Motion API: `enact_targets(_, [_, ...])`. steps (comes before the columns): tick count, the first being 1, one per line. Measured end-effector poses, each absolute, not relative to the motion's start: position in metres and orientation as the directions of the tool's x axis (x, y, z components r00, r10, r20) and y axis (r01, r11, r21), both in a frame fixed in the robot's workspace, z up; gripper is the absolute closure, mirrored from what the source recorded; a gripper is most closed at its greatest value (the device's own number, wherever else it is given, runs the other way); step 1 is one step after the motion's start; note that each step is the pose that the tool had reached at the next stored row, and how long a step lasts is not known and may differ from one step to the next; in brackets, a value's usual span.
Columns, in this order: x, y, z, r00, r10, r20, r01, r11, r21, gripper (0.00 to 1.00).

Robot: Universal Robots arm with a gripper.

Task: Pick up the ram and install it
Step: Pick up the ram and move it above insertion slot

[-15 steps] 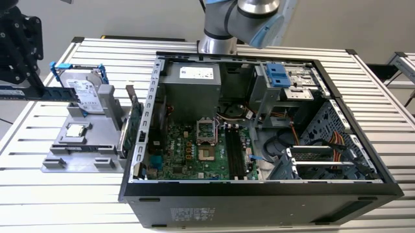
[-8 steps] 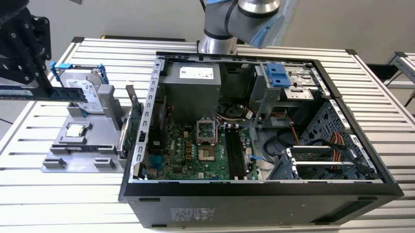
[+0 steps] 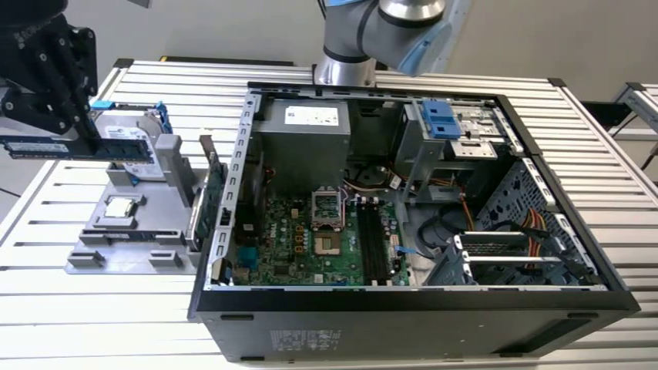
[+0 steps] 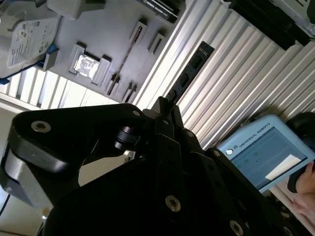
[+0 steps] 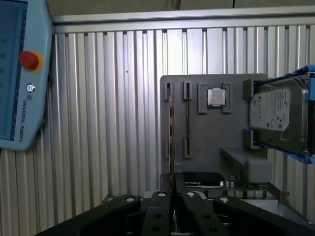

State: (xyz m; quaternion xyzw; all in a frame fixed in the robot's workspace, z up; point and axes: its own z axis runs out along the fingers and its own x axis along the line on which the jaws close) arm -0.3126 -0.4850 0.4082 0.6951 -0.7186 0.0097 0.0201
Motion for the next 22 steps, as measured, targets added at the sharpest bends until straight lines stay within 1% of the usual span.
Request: enact_targets(22, [-0.271,-0.485,0.408,-0.033,-0.999,0.042,-0.999,0.034,0.014,1.0])
